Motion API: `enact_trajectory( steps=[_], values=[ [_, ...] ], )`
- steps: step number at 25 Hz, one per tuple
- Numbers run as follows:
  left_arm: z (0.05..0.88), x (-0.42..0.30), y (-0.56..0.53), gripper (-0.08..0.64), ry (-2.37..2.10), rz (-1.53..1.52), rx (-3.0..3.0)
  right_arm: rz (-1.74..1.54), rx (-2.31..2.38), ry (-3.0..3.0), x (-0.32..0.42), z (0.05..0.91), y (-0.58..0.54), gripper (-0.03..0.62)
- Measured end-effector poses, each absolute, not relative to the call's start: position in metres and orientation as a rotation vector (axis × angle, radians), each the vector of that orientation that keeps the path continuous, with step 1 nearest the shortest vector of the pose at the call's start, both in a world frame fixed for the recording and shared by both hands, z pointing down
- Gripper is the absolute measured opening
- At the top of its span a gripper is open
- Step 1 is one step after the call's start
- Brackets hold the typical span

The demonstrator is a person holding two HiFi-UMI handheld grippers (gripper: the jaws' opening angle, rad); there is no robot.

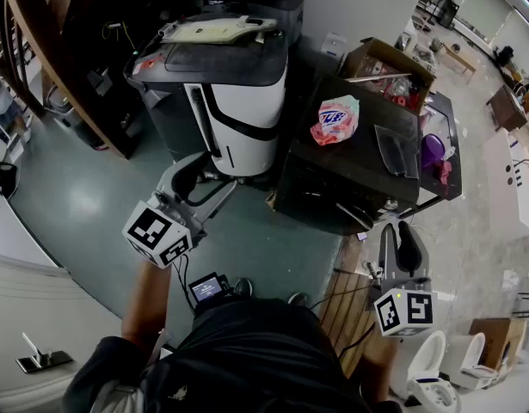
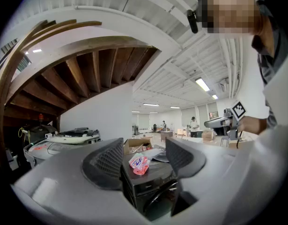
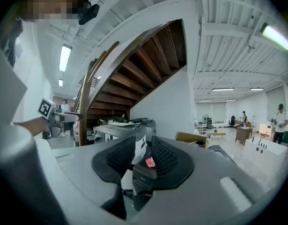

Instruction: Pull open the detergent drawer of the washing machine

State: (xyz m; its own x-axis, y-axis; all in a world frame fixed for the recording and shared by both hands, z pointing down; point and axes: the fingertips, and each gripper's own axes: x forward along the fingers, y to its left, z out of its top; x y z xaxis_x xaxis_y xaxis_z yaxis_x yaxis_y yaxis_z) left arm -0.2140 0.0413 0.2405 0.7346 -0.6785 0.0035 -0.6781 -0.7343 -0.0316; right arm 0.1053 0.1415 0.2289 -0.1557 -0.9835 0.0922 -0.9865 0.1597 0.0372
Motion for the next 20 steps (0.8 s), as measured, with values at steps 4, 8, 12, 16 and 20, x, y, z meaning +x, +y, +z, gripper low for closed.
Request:
enact_trajectory(
  steps=[4, 8, 12, 16, 20],
  values=[
    [0.239, -0.213, 0.036, 0.304, 1.133, -0.024, -2.882, 0.040, 1.981, -2.325, 0.104, 0.232, 0.136, 0.106],
    [0.243, -0.213, 0.035, 0.304, 1.123, -0.031, -2.889, 0.043, 1.985, -2.313, 0.103, 0.234, 0.137, 0.106],
    [0.246, -0.218, 0.034, 0.304, 1.113, -0.035, -2.899, 0.050, 1.989, -2.299, 0.098, 0.236, 0.138, 0.106],
    [0.251, -0.223, 0.030, 0.304, 1.100, -0.045, -2.912, 0.080, 1.983, -2.302, 0.087, 0.236, 0.136, 0.106],
    [0.256, -0.228, 0.027, 0.304, 1.078, -0.051, -2.929, 0.112, 2.016, -2.321, 0.080, 0.237, 0.133, 0.106]
  ],
)
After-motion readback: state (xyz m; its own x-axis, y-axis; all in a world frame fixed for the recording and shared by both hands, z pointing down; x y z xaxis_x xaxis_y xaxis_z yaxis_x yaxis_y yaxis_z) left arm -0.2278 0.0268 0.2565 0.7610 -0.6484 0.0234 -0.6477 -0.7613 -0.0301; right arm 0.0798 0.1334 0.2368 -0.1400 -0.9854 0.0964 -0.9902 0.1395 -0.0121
